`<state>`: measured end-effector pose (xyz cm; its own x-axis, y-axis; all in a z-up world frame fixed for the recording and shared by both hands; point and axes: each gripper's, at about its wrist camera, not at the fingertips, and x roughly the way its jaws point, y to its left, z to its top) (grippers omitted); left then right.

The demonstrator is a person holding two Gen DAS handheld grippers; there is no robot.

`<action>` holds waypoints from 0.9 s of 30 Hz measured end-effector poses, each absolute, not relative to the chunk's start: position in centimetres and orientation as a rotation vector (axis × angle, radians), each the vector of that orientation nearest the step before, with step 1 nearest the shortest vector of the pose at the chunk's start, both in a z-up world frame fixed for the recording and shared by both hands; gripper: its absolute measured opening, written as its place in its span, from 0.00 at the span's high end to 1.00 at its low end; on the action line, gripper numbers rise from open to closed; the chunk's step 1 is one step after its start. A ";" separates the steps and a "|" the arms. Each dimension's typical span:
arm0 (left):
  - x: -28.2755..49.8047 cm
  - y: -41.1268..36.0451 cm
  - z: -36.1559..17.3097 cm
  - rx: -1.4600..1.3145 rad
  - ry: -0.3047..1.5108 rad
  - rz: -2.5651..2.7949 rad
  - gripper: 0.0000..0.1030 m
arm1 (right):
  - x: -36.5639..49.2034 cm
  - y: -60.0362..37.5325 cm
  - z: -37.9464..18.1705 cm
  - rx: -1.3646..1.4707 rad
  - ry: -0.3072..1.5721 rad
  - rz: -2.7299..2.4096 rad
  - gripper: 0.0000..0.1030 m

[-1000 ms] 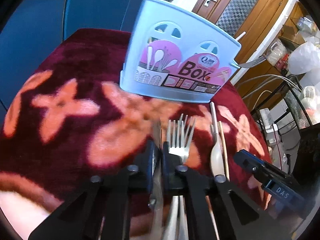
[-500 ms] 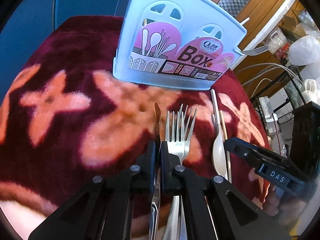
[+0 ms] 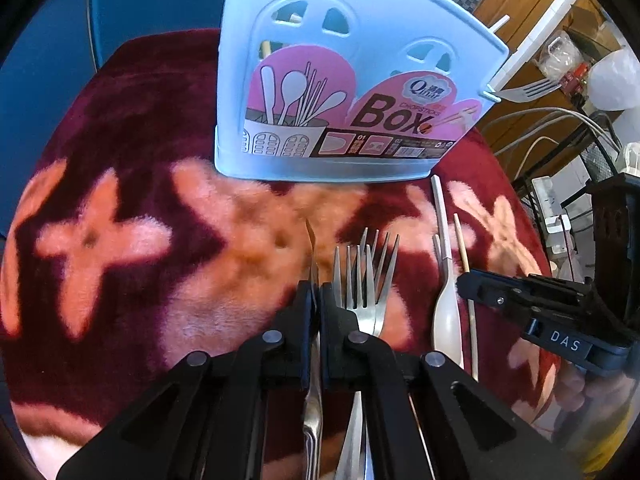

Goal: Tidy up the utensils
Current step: 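Grasp a steel fork with the left tool while the right tool grasps a wooden chopstick, then lift the fork and chopstick and carry both over the blue Box holder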

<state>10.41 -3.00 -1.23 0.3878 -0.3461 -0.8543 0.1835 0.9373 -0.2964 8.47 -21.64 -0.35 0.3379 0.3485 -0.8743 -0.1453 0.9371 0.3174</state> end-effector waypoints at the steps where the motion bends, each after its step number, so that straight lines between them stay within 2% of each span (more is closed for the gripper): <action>1: 10.3 -3.0 -1.1 -0.168 1.119 -0.339 0.99 | 8.5 -21.6 -0.3 0.198 1.180 0.324 0.89; 4: 10.0 -2.7 -0.4 -0.189 1.099 -0.347 0.99 | 8.1 -22.1 0.0 0.234 1.152 0.325 0.94; 11: 8.8 -1.8 2.4 -0.226 1.000 -0.358 0.99 | 5.8 -22.6 2.3 0.272 1.035 0.356 0.94; 27: 7.5 -0.1 10.5 -0.302 0.726 -0.366 1.00 | 3.5 -21.6 10.8 0.239 0.634 0.377 0.94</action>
